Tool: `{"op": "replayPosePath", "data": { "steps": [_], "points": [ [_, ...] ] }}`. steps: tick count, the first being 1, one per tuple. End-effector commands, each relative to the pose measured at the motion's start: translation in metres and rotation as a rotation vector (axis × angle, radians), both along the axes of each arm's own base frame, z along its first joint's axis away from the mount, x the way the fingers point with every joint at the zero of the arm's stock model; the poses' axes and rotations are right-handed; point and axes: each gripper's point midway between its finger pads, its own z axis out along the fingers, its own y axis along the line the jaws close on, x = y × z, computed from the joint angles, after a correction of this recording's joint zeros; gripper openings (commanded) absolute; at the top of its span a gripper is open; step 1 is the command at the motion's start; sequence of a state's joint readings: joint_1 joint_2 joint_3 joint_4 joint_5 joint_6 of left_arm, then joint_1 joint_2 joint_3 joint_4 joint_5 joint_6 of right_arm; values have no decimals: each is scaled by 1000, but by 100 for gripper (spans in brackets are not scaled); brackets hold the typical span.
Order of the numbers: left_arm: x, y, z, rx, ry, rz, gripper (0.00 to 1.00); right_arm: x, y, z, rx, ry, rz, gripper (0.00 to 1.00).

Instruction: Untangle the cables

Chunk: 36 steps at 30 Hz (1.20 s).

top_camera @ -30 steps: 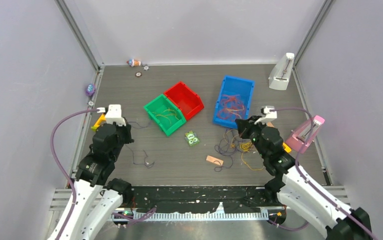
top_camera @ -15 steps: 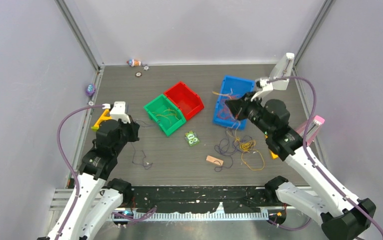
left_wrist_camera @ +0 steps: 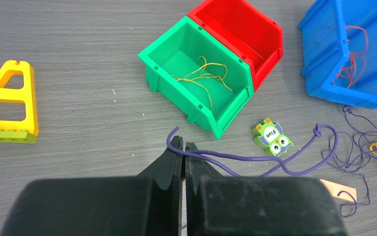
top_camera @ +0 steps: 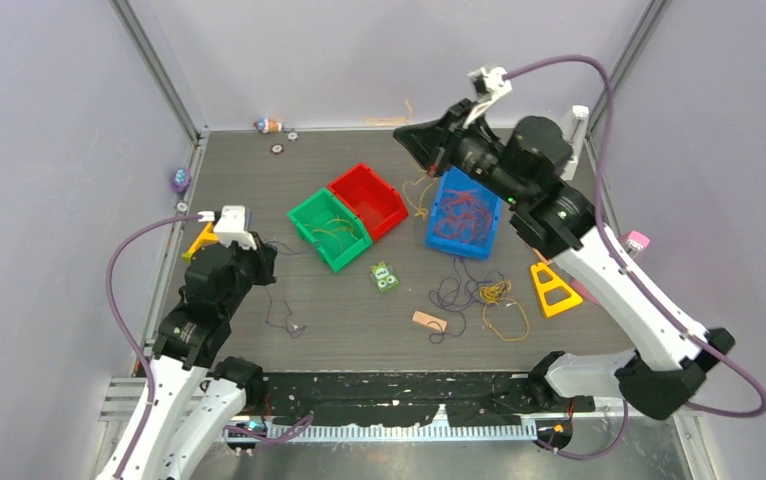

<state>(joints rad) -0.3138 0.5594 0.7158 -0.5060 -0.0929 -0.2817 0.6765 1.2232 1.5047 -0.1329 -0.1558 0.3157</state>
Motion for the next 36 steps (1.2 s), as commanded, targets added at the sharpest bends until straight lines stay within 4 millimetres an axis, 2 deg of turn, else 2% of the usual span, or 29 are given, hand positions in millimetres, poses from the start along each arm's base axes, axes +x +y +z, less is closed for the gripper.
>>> {"op": "replayPosePath", "data": {
  "steps": [1, 2, 3, 4, 5, 6, 7, 8, 10, 11, 12, 13, 14, 15, 16, 17, 18, 19, 20, 24, 26, 28, 29, 30, 31, 33, 34, 35, 36],
  "points": [
    [1, 3, 25, -13, -83, 11, 0, 19, 39, -11, 0, 26, 83, 5],
    [0, 4, 25, -10, -84, 12, 0, 20, 46, -10, 19, 22, 106, 5],
    [-1, 5, 25, -5, -84, 12, 0, 27, 57, -21, 10, 44, 119, 5],
    [-3, 6, 26, 1, -84, 11, 0, 29, 62, -19, 31, 34, 132, 5],
    [-4, 6, 25, 5, -82, 9, 0, 35, 72, -30, 24, 54, 142, 5],
    [-6, 7, 24, 10, -80, 6, 0, 37, 79, -31, 39, 50, 157, 6],
    [-8, 7, 24, 11, -82, 3, 0, 43, 89, -45, 31, 73, 169, 6],
    [-9, 7, 23, 15, -83, 1, 0, 45, 95, -45, 46, 73, 186, 6],
    [-12, 9, 24, 20, -95, -1, 0, 57, 116, -71, 37, 115, 216, 5],
    [-12, 10, 23, 27, -96, -1, 0, 59, 122, -73, 45, 123, 227, 5],
    [-13, 10, 23, 31, -100, -1, 0, 66, 132, -87, 38, 143, 235, 5],
    [-13, 11, 22, 35, -101, -1, 0, 68, 138, -86, 47, 148, 245, 5],
    [-14, 11, 22, 38, -101, -2, 0, 74, 148, -100, 38, 167, 256, 6],
    [-14, 11, 21, 40, -100, -3, 0, 76, 154, -99, 51, 173, 265, 5],
    [-15, 11, 21, 38, -101, -3, 0, 81, 164, -115, 42, 196, 273, 5],
    [-15, 11, 20, 36, -101, -2, 0, 83, 169, -114, 54, 202, 279, 5],
    [-15, 11, 20, 33, -102, 0, 0, 86, 180, -129, 48, 230, 290, 5],
    [-15, 11, 19, 32, -100, 1, 0, 87, 185, -131, 55, 235, 299, 5],
    [-15, 12, 19, 31, -104, 3, 0, 89, 194, -145, 49, 255, 311, 5],
    [-14, 15, 20, 38, -114, 17, 0, 86, 219, -183, 44, 320, 339, 5],
    [-14, 15, 21, 39, -121, 20, 0, 85, 225, -209, 25, 362, 320, 5],
    [-14, 15, 19, 39, -121, 21, 0, 88, 223, -242, 7, 422, 266, 5],
    [-13, 15, 18, 39, -121, 20, 0, 91, 220, -266, -1, 472, 230, 5],
    [-13, 15, 17, 40, -118, 19, 0, 92, 217, -278, -10, 494, 207, 5],
    [-13, 15, 17, 39, -119, 18, 0, 96, 211, -303, -46, 535, 151, 5],
    [-14, 15, 17, 41, -118, 20, 0, 100, 202, -335, -124, 582, 65, 5],
    [-13, 15, 17, 42, -119, 20, 0, 106, 197, -342, -159, 573, 6, 5],
    [-14, 15, 18, 42, -121, 20, 0, 103, 191, -360, -222, 601, -39, 6],
    [-14, 15, 18, 42, -120, 19, 0, 109, 184, -365, -256, 586, -105, 5]
  ]
}}
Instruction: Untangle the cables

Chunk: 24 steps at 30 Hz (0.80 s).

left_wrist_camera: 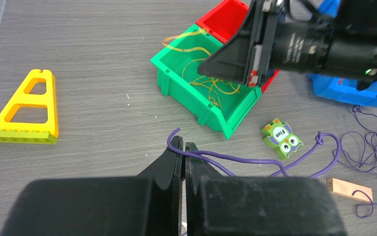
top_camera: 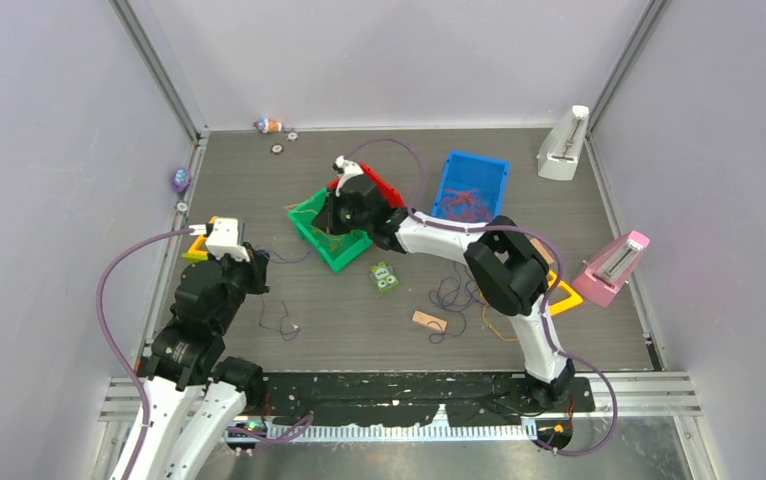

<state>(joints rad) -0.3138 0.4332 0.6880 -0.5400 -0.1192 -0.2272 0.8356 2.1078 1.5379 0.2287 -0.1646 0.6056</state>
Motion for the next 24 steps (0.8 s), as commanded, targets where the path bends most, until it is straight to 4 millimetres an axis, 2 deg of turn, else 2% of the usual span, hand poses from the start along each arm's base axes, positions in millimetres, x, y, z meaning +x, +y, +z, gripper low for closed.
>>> {"op": "replayPosePath", "data": {
  "steps": [1, 2, 5, 8, 12, 17, 19, 20, 21, 23, 24],
  "points": [
    [3, 3, 10, 5, -44, 10, 0, 17, -28, -41, -220, -6, -202, 6],
    [3, 3, 10, 5, -45, 11, 0, 20, -33, -45, -252, -14, -234, 5],
    [3, 3, 10, 6, -46, 12, 0, 15, -47, -75, -347, 38, -280, 5],
    [3, 4, 10, 9, -46, 13, 0, 13, -51, -94, -407, 70, -290, 5],
    [3, 3, 10, 9, -42, 10, 0, 7, -38, -104, -504, 60, -250, 5],
    [4, 1, 7, 10, -34, 2, 0, -5, -28, -120, -493, 80, -216, 7],
    [4, -1, 6, 11, -30, -9, 0, -6, -25, -115, -473, 70, -205, 11],
    [4, -1, 6, 11, -28, -15, 0, -6, -23, -106, -460, 57, -204, 14],
    [4, -2, 6, 10, -28, -20, 0, -6, -24, -102, -466, 42, -201, 21],
    [4, -3, 5, 9, -25, -24, 0, -5, -25, -73, -442, -5, -201, 28],
    [4, -3, 6, 9, -26, -24, 0, -4, -27, -66, -441, -19, -203, 29]
  ]
}}
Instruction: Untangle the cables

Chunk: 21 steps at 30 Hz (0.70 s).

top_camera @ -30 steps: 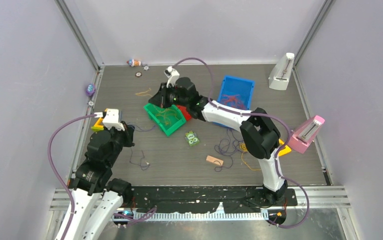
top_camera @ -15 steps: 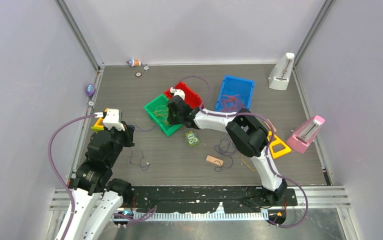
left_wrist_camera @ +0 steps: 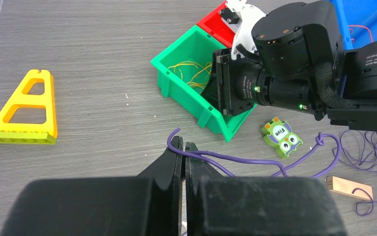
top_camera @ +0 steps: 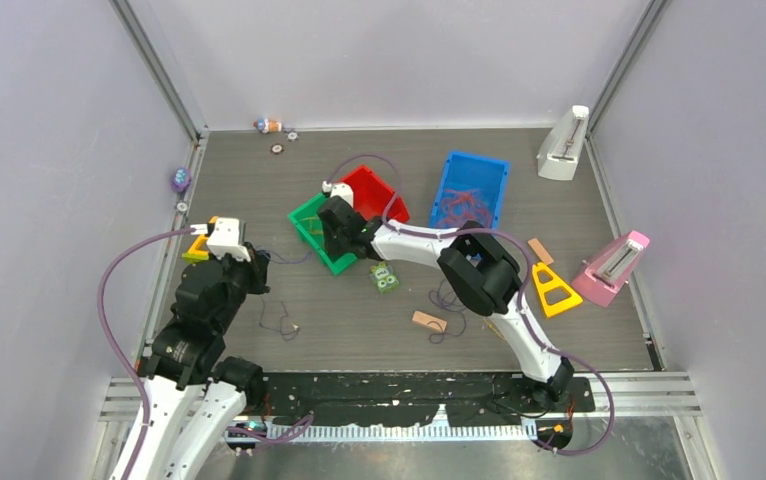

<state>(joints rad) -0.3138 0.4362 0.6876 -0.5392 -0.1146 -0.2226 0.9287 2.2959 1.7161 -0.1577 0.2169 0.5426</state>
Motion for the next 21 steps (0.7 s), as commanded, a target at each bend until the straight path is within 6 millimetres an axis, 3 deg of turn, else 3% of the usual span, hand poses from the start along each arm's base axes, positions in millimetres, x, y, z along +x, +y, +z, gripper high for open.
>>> {"op": "replayPosePath", "data": {
  "steps": [1, 7, 11, 16, 17, 18, 19, 20, 21],
  "points": [
    [4, -3, 5, 6, -23, -18, 0, -1, -8, 64, 15, -102, 17, 31],
    [2, 1, -7, -10, 50, 23, 0, -3, -33, 129, 25, -221, 5, 48],
    [0, 8, -19, -62, 129, 111, 0, -21, -55, 157, 73, -276, 19, 62],
    [-3, 11, -39, -110, 250, 198, 0, -51, -95, 180, 143, -367, 45, 87],
    [-3, 13, -44, -119, 272, 221, 0, -60, -110, 180, 147, -383, 43, 89],
    [-4, 14, -50, -126, 298, 243, 0, -67, -123, 162, 108, -375, 41, 91],
    [-5, 16, -57, -131, 324, 270, 0, -71, -133, 177, 136, -411, 30, 92],
    [-6, 18, -64, -135, 351, 300, 0, -76, -145, 161, 102, -408, 27, 94],
    [-7, 22, -72, -138, 376, 337, 0, -79, -152, 174, 136, -445, 14, 94]
  ]
}}
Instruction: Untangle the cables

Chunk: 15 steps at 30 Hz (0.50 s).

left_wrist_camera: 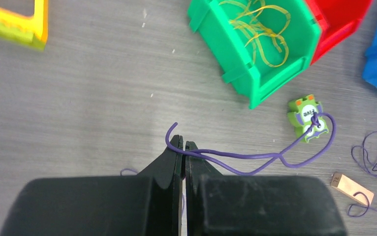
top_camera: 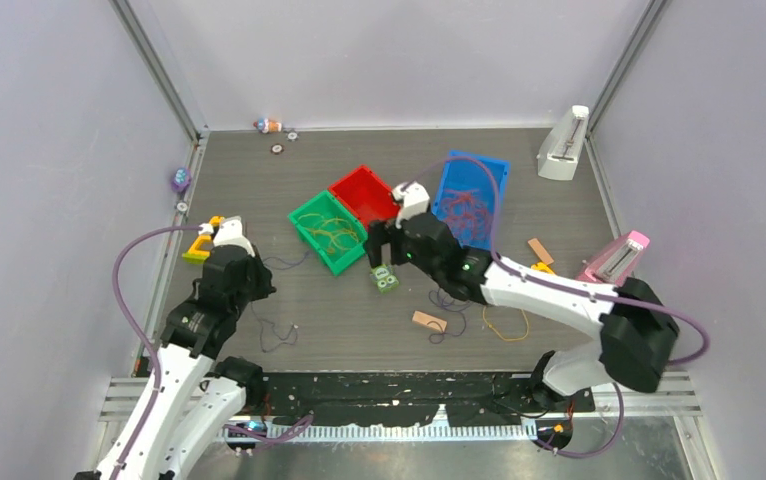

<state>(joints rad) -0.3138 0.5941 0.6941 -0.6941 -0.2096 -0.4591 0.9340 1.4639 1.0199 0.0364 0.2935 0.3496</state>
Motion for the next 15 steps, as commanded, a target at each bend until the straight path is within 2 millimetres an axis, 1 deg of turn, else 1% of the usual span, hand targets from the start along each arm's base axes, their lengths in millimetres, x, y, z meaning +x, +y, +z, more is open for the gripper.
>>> {"op": "replayPosePath", "data": {
  "steps": [1, 2, 3, 4, 5, 6, 7, 8, 11, 12, 15],
  "points": [
    [-5, 16, -18, -35, 96, 186, 0, -13, -38, 8, 29, -126, -38, 95],
    [-7, 18, -25, -27, 123, 203, 0, -13, -41, 11, 45, -154, -41, 96],
    [-8, 18, -30, -20, 146, 207, 0, -18, -50, 5, 46, -161, -46, 96],
    [-9, 17, -34, -17, 166, 201, 0, -18, -51, 7, 60, -180, -47, 97],
    [-9, 15, -38, -18, 180, 193, 0, -21, -55, -3, 48, -177, -44, 97],
    [-9, 12, -42, -28, 192, 184, 0, -21, -54, -2, 56, -192, -38, 97],
    [-9, 9, -46, -40, 203, 180, 0, -24, -54, -12, 46, -185, -22, 97],
    [-10, 7, -49, -58, 212, 185, 0, -25, -51, -12, 57, -194, -3, 97],
    [-15, 1, -63, -103, 254, 192, 0, -29, -44, -23, 58, -188, 44, 97],
    [-18, 0, -68, -106, 273, 195, 0, -32, -40, -25, 61, -188, 70, 97],
    [-28, 4, -82, -92, 330, 217, 0, -37, -39, -29, 92, -205, 97, 98]
  ]
}}
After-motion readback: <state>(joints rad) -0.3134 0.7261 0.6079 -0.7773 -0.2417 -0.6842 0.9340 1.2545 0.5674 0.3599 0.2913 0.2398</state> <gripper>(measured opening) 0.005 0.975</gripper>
